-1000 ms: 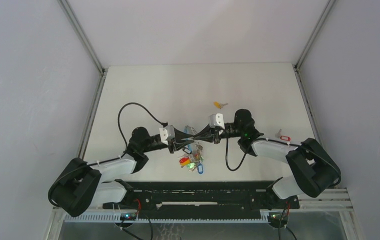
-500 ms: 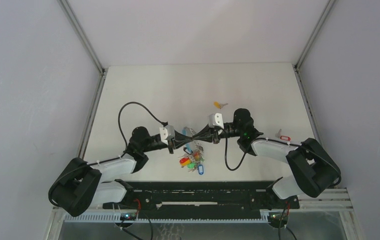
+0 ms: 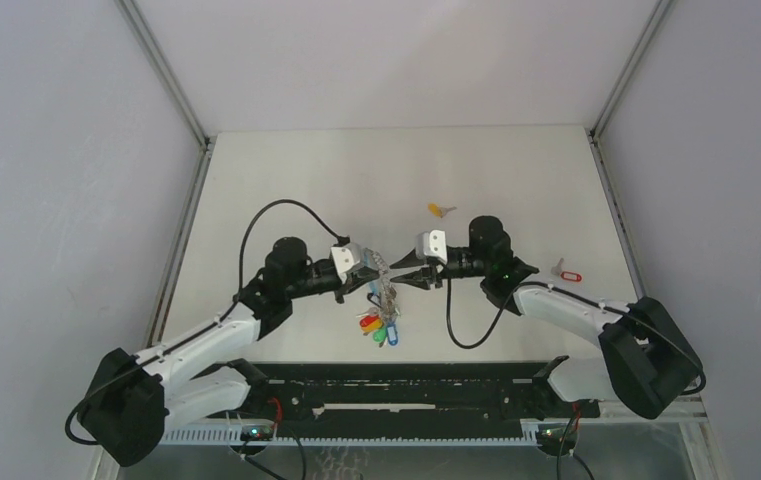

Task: Put the keys on the keyring

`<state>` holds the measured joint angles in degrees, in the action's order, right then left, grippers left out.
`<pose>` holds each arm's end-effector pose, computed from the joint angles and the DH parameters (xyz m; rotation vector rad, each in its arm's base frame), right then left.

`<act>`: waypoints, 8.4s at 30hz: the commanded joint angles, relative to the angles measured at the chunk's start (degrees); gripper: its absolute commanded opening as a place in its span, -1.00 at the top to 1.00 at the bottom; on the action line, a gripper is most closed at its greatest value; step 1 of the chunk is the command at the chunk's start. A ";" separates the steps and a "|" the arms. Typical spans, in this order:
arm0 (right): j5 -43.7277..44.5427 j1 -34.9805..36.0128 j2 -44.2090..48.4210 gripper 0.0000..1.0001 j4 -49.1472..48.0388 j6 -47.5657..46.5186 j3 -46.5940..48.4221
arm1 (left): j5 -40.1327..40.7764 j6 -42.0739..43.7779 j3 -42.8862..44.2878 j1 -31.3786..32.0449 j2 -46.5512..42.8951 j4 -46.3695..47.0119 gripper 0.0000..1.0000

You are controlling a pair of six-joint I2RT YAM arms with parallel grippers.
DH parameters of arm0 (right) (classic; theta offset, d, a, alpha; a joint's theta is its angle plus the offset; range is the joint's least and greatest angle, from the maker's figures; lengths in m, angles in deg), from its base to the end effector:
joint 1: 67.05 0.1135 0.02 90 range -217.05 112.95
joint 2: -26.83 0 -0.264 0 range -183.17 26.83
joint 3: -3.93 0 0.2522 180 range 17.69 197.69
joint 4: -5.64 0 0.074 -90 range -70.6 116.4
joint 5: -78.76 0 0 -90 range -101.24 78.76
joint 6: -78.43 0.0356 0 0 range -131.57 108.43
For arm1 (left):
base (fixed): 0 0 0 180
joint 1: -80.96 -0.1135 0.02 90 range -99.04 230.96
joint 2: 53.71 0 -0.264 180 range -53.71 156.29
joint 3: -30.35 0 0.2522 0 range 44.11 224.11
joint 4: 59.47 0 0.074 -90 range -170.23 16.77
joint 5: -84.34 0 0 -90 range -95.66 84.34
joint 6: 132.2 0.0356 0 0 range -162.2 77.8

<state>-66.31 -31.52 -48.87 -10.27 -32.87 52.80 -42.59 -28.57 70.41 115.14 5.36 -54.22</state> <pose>0.2048 0.1821 0.2376 -1.4032 1.1081 1.0175 0.1719 -0.1426 0.2334 1.1477 1.4384 -0.8340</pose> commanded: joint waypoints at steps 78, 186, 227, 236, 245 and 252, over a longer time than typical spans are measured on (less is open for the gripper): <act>4.20 0.62 -5.22 0.07 8.17 -9.51 8.06 | 6.86 12.14 11.34 7.50 -2.53 -22.80 1.00; -4.04 1.96 -3.49 0.74 22.37 -12.89 10.50 | 6.26 11.46 12.45 7.57 -3.42 -23.40 1.00; -2.26 4.23 -6.76 0.76 27.94 -16.66 14.94 | 5.05 11.26 12.59 7.56 -2.86 -22.43 1.00; -0.82 4.55 -6.99 1.00 29.51 -17.05 15.75 | 5.47 11.05 12.25 7.56 -3.22 -21.74 1.00; -8.49 1.04 -5.74 1.00 19.04 -7.26 14.67 | 8.77 6.36 3.72 4.88 -7.28 -8.87 0.38; -10.90 1.30 -5.06 1.00 20.00 -10.21 14.66 | 7.68 -1.45 2.53 1.07 -6.04 -0.68 0.01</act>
<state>-72.96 -30.51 -55.58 12.74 -42.44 66.18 -34.79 -25.18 72.51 116.73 -1.31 -62.92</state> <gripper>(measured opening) 0.006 0.481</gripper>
